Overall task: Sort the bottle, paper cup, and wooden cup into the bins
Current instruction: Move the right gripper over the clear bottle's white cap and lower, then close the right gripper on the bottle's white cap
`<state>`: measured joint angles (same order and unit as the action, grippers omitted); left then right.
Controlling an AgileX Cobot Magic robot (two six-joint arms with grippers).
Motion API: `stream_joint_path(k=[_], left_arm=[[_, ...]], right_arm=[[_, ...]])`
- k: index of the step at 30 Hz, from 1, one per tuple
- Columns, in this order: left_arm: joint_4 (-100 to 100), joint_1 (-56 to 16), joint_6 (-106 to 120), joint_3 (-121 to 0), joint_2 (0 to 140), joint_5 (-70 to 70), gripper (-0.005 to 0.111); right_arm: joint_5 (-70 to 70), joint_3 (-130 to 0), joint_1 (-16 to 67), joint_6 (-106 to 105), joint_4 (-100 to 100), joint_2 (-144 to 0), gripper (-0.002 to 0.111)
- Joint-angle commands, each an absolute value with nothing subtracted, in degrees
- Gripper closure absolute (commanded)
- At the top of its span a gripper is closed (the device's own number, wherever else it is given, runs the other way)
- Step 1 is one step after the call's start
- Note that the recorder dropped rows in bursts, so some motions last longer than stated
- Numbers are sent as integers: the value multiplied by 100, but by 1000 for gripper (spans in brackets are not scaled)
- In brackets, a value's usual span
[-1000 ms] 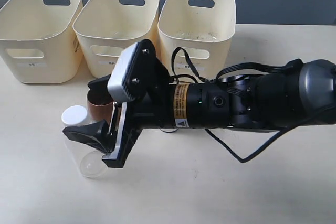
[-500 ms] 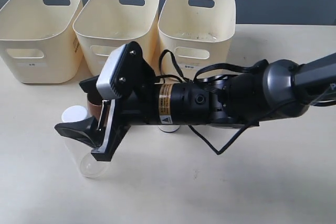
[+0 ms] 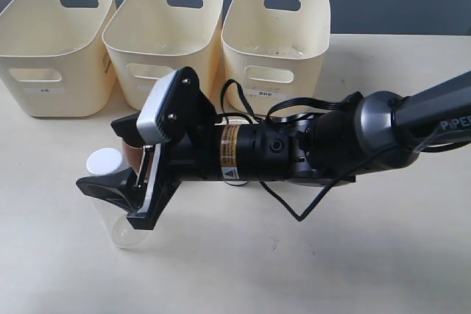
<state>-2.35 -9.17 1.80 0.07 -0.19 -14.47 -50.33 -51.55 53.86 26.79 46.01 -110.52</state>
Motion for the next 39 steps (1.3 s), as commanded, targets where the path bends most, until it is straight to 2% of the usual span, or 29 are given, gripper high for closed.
stream_joint_path(k=[1, 39], left_arm=[[-244, -932, 163, 0, 0, -1367, 107], [-244, -932, 163, 0, 0, -1367, 107]], right_arm=[[-5129, -5179, 5378, 2569, 4522, -11054, 29], [-5011, -5179, 5598, 2045, 3890, -11334, 29]])
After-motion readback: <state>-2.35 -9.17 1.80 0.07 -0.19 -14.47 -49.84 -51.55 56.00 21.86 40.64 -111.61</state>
